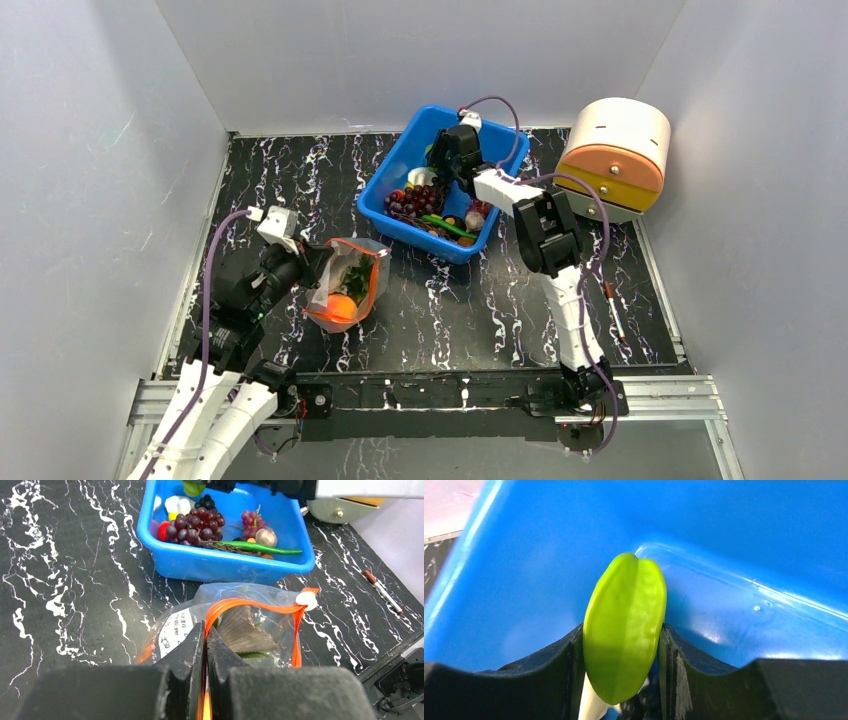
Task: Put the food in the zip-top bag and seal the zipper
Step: Pick up the fake fruit from the bin, then place the fake fruit in the zipper food storage bag.
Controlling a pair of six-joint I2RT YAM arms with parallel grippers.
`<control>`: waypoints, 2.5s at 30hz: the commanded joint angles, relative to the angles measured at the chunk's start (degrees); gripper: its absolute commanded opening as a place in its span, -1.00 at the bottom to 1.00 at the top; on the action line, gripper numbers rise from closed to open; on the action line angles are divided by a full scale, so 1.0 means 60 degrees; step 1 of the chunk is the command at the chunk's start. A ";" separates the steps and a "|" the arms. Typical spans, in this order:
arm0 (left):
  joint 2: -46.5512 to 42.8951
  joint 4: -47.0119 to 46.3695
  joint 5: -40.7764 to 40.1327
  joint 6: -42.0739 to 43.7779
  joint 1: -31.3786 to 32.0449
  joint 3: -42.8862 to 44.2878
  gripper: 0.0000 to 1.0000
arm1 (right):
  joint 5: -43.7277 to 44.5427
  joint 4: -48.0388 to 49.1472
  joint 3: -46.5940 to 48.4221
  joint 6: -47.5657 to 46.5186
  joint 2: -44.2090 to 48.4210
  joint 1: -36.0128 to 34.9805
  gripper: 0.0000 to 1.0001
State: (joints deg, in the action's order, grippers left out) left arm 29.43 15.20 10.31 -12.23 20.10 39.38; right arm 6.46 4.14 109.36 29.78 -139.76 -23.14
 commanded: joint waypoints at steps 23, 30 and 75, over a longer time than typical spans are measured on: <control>0.1817 -0.0111 0.0219 -0.1559 0.0035 0.1857 -1.00 | -0.1357 0.1221 -0.6867 -0.1504 0.7909 0.0034 -0.64; 0.2386 -0.0187 -0.0220 -0.2592 0.0038 0.2327 -1.00 | -0.1886 0.0079 -0.7542 -0.1763 0.9857 -0.0231 -0.61; 0.3064 0.0138 0.0249 -0.3777 0.0043 0.2102 -1.00 | -0.0535 0.1104 -0.8720 0.0449 1.1265 -0.6603 -0.51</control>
State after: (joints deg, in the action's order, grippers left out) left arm 48.97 16.38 9.67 -34.54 20.10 50.92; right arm 0.36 6.31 56.97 31.92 -70.63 -62.11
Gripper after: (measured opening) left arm 0.010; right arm 0.447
